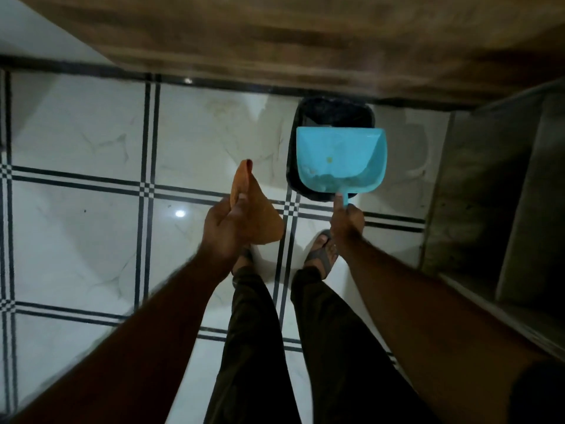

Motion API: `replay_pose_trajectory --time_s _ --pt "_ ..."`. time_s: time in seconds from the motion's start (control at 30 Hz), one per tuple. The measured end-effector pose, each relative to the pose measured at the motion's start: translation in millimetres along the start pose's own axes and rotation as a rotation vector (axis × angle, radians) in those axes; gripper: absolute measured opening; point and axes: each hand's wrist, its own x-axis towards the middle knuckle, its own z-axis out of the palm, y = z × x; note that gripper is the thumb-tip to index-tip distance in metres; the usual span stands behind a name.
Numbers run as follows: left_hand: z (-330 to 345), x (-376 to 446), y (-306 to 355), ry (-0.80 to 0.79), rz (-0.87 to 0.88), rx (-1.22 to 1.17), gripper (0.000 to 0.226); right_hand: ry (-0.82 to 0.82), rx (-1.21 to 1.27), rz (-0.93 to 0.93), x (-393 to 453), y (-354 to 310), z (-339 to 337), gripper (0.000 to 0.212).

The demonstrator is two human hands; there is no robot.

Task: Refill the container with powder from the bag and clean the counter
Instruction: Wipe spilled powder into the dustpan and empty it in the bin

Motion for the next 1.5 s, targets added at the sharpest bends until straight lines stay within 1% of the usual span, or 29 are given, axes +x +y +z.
replay_pose_trajectory --time_s 0.1,0.13,0.23,0.27,0.3,0.33,0.4,0.43,0.53,0.63,0.77,0.83,0.93,1.03,1.13,1.2,1.3,1.37,1.5 --pt "2 17 -15 -0.022 -0.005 0.009 0.041 -0.023 0.019 0.017 12 20 17 0.074" --pt "3 25 -22 -0.021 -0.003 0.021 0.041 -0.035 0.007 0.019 13 22 24 0.071" --pt "7 40 -36 -0.052 -0.008 0.078 0.037 -0.046 0.022 0.019 14 25 41 0.051" --pt "8 44 -40 -0.061 -0.008 0.099 0.032 -0.068 0.018 0.019 18 30 48 0.051" --pt "10 47 -42 -0.064 -0.008 0.112 0.027 -0.083 0.034 0.035 22 35 54 0.057" --pt "11 51 -43 -0.06 -0.006 0.118 0.024 -0.095 0.071 0.064 41 53 65 0.067" --pt "11 55 -43 -0.058 0.007 0.143 0.031 -0.075 0.055 0.072 54 68 78 0.086" --pt "12 56 -41 -0.064 0.009 0.153 0.037 -0.073 0.043 0.066 46 60 77 0.087" --pt "11 54 -37 -0.056 -0.003 0.137 0.042 -0.094 -0.007 0.059 17 38 72 0.073" --pt "12 49 -35 -0.065 -0.012 0.121 0.043 -0.093 -0.025 0.056 0 26 66 0.069" --pt "11 48 -34 -0.073 0.001 0.152 0.042 -0.024 -0.018 0.04 -8 17 59 0.056" --pt "8 50 -35 -0.08 0.001 0.148 0.04 -0.021 0.004 0.039 -4 15 62 0.05" --pt "4 56 -37 -0.084 0.026 0.166 0.033 -0.065 0.002 0.031 -1 13 68 0.052" --pt "1 58 -36 -0.102 0.043 0.192 0.034 -0.1 0.03 0.022 -2 17 77 0.059" --pt "-1 57 -33 -0.095 0.011 0.166 0.04 -0.076 0.036 -0.002 -7 19 76 0.054" --pt "-3 57 -34 -0.082 -0.018 0.148 0.044 -0.068 0.062 -0.013 -25 0 66 0.055" --pt "-6 59 -38 -0.076 -0.009 0.163 0.039 -0.082 0.046 -0.03 -14 13 73 0.062" --pt "-6 61 -39 -0.081 -0.019 0.156 0.039 -0.075 0.071 -0.015 -11 17 78 0.063" --pt "-1 61 -39 -0.098 -0.034 0.142 0.059 -0.087 0.073 0.014 -1 19 78 0.058"
